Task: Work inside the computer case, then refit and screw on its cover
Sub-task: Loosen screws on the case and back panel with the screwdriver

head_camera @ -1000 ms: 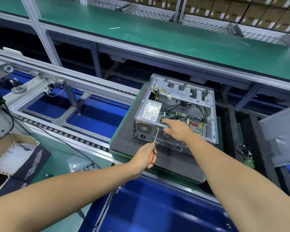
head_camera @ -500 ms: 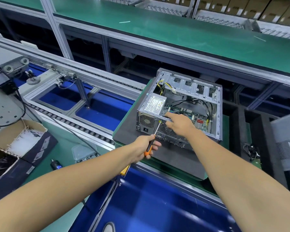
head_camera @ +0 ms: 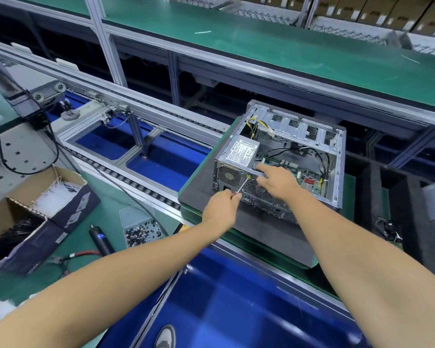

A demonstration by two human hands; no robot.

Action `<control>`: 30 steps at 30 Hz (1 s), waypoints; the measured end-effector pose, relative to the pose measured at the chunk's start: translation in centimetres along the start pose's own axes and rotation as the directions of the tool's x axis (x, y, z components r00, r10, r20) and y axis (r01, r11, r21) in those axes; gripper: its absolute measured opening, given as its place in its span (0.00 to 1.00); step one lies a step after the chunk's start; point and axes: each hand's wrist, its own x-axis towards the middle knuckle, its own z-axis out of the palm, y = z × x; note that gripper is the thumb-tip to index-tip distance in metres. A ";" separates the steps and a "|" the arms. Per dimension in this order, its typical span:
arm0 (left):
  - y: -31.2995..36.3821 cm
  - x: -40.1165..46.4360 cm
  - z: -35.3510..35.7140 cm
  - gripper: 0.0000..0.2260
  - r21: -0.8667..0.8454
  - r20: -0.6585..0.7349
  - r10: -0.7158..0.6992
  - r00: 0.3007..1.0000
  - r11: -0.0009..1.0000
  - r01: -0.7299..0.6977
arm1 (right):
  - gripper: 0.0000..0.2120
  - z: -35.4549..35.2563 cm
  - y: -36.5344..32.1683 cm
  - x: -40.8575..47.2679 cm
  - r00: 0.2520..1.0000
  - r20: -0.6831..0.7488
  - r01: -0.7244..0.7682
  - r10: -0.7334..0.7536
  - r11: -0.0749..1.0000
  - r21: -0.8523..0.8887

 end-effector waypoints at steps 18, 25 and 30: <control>-9.7 6.8 1.7 0.17 -0.205 -0.229 -0.021 0.973 0.978 -0.027 | 0.16 0.5 0.8 0.9 1.000 0.014 0.025 -0.024 0.997 -0.071; -10.6 8.6 3.7 0.21 -0.227 -0.244 -0.020 0.970 0.973 -0.037 | 0.16 0.5 0.7 0.7 1.000 0.022 0.007 -0.005 0.995 -0.095; -11.2 8.7 3.7 0.21 -0.217 -0.215 -0.014 0.977 0.976 -0.033 | 0.18 0.2 0.3 0.3 1.000 0.021 -0.016 0.018 0.996 -0.092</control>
